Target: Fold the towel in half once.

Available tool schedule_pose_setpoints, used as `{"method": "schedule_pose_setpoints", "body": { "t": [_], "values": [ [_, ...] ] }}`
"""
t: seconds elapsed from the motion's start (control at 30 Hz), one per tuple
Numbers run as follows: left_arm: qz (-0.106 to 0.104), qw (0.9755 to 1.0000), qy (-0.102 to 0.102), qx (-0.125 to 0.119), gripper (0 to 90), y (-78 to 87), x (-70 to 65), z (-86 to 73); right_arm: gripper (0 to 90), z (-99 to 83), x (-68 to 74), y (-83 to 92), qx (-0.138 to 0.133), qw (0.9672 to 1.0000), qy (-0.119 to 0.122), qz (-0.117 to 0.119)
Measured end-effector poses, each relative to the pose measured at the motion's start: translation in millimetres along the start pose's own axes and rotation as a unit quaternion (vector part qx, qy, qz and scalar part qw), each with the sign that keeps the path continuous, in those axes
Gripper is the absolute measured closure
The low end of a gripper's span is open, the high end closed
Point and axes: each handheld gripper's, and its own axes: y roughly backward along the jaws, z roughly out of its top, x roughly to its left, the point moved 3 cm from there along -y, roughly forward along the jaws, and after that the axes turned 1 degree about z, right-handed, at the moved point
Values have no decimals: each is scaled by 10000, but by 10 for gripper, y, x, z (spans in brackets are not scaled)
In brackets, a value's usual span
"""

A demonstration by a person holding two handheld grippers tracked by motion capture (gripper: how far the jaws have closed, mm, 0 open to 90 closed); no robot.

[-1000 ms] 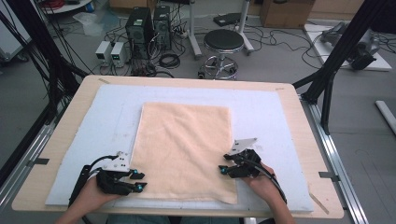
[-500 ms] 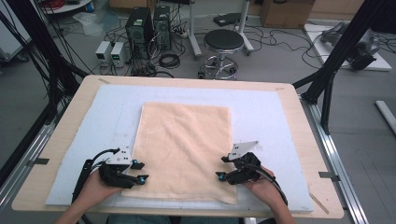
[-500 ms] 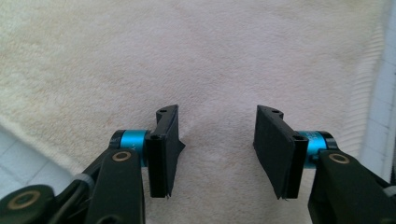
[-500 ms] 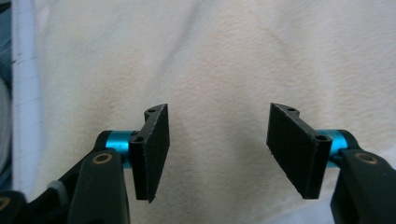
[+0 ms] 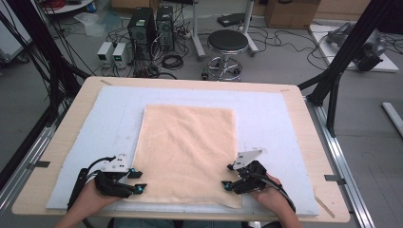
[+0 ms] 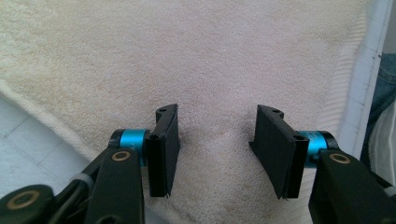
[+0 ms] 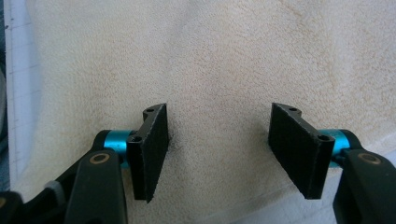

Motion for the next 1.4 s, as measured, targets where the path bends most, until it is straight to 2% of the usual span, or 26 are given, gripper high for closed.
{"method": "schedule_pose_setpoints", "body": {
  "t": [0.1,0.27,0.4,0.5,0.67,0.77,0.87,0.93,1.03,1.17,1.37,1.4],
  "values": [
    [16,10000,-20,0,502,3,-11,-1,372,0,-10,6,-9,10000,-4,47],
    [14,9999,-153,-30,484,10,-12,35,330,39,-41,24,-109,9997,-180,105],
    [37,9998,-3,-179,400,4,33,87,290,106,-108,69,-272,9991,-324,6],
    [-26,9995,22,-298,353,16,78,136,252,161,-180,96,-373,9982,-450,-125],
    [59,9986,154,-498,264,31,177,234,201,265,-316,105,-395,9973,-574,-248],
    [144,9978,323,-560,184,28,252,280,177,323,-382,120,-420,9964,-659,-340],
    [207,9970,425,-617,172,32,317,306,175,377,-443,154,-488,9957,-665,-420],
    [299,9961,509,-659,149,38,360,333,174,414,-489,177,-536,9953,-679,-439],
    [449,9948,513,-754,137,77,414,386,173,467,-554,198,-519,9951,-691,-478],
    [637,9900,665,-1072,131,182,515,489,172,555,-638,240,-574,9946,-690,-521],
    [786,9874,801,-1118,117,265,648,597,167,710,-739,305,-660,9939,-674,-572],
    [816,9876,766,-1105,117,270,663,612,167,721,-749,303,-673,9938,-678,-570]
  ]
}}
